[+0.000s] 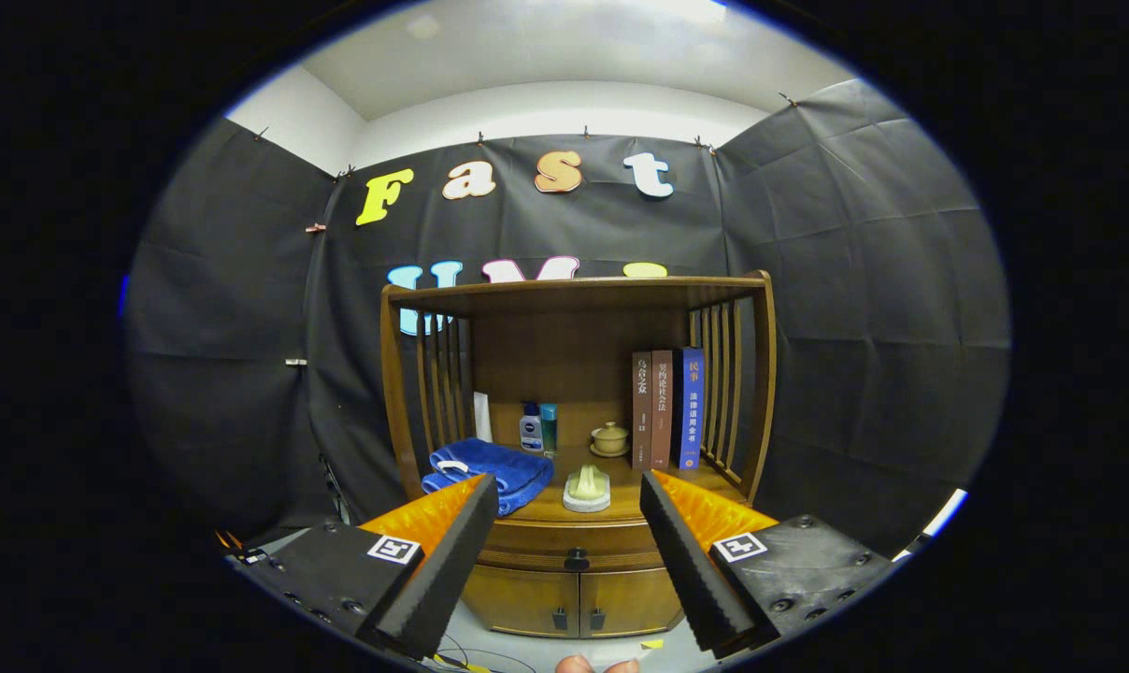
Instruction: Pull open the drawer, take out the items inside it, and place them on the countertop above the cabinet.
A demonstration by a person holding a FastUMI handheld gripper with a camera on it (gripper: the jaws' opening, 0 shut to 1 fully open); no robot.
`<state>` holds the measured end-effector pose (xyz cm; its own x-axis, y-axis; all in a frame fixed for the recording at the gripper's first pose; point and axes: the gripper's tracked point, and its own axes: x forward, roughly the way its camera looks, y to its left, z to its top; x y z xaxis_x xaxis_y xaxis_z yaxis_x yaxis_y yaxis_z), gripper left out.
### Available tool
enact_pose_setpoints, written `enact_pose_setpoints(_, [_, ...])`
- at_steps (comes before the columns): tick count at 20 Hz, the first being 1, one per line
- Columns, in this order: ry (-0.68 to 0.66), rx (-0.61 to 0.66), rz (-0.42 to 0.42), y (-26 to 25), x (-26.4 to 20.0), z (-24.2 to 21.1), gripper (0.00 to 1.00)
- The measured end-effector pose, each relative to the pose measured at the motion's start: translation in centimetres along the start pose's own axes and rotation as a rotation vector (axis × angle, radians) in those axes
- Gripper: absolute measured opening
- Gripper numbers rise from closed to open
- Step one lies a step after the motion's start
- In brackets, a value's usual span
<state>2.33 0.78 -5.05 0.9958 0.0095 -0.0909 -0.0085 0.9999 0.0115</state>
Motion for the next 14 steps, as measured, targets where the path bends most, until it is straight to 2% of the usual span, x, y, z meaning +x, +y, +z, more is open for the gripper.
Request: enact_pose_setpoints(14, [0.008,-0.014,0.009,0.51,-0.03,-0.55,0.98])
